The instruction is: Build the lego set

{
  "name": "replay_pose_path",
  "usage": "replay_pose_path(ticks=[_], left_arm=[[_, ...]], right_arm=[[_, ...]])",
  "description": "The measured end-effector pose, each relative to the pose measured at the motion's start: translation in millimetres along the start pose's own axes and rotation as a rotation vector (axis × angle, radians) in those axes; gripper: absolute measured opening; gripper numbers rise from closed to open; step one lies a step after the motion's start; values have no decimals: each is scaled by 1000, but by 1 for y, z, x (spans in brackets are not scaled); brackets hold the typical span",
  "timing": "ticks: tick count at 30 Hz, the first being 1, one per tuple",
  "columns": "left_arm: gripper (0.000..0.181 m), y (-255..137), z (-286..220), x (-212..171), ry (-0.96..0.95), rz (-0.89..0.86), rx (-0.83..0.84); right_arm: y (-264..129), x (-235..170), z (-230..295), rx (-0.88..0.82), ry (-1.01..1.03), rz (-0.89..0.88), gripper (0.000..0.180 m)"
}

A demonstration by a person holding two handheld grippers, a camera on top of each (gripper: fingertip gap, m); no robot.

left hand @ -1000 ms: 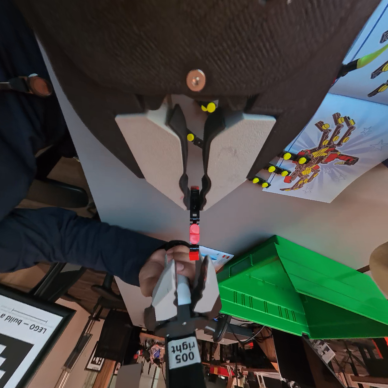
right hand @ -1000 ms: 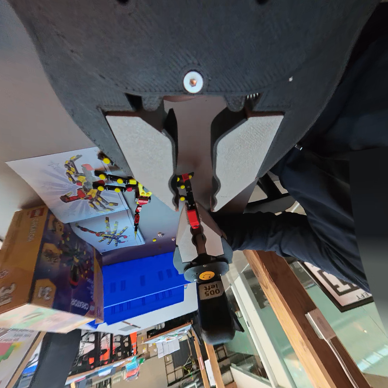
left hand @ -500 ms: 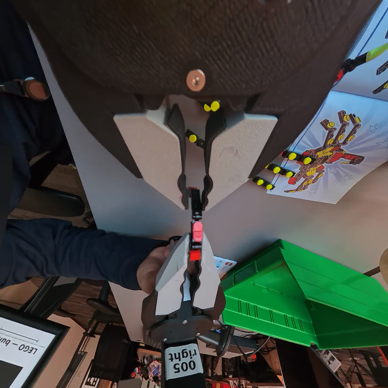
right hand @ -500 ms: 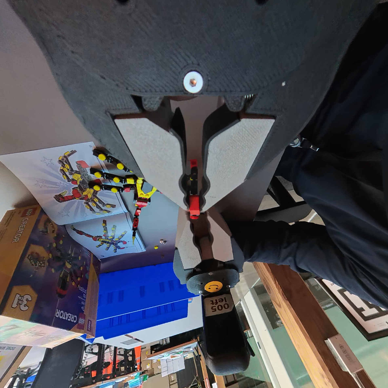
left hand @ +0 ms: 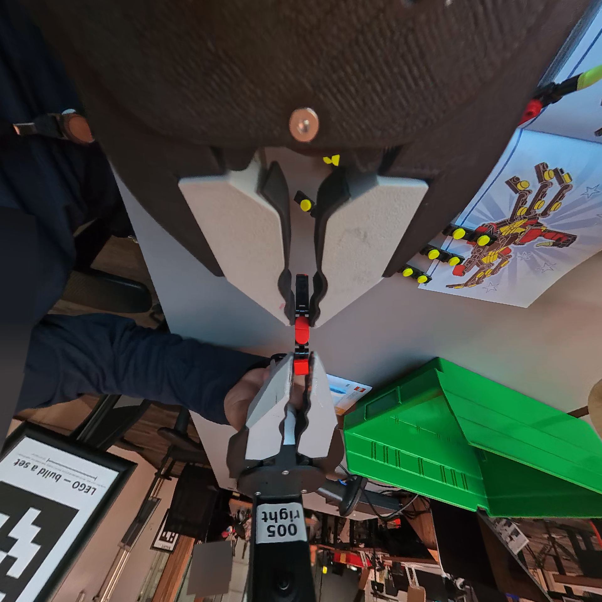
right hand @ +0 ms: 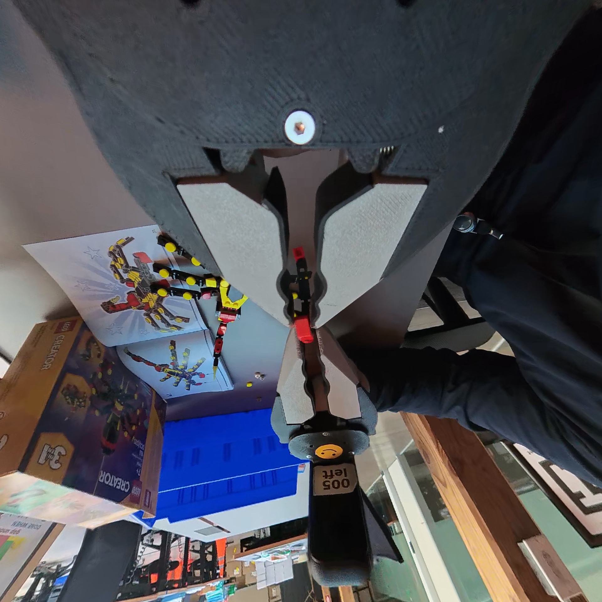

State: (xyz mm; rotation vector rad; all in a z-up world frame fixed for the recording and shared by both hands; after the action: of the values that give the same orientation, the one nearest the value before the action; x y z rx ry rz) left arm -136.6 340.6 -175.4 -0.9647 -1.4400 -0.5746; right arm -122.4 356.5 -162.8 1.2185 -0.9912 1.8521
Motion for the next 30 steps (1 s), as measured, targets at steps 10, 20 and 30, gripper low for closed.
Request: replay_pose_path(ticks=[10, 20, 30], left_arm=[[5, -1, -1, 9, -102, -80, -37], [5, 0, -3, 7, -74, -62, -38], [7, 0, -10, 16, -73, -116, -65]], right_arm=[[0, 8, 3, 58, 69, -78, 5], [5, 4, 6, 80, 79, -62, 4], [0, 17, 12, 131, 102, -148, 4]])
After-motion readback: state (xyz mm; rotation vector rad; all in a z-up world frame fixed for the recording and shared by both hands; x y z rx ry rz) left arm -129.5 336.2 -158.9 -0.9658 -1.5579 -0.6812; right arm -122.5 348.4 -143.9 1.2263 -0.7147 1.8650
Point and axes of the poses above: each gripper's, where its closed fingertips meet, y out along the fingers, x out of its top, z = x × y across the jaws, the point moved 1 cm from there along -y, back along the fingers, and after that the axes turned 3 degrees about y, right-handed, at the moved point
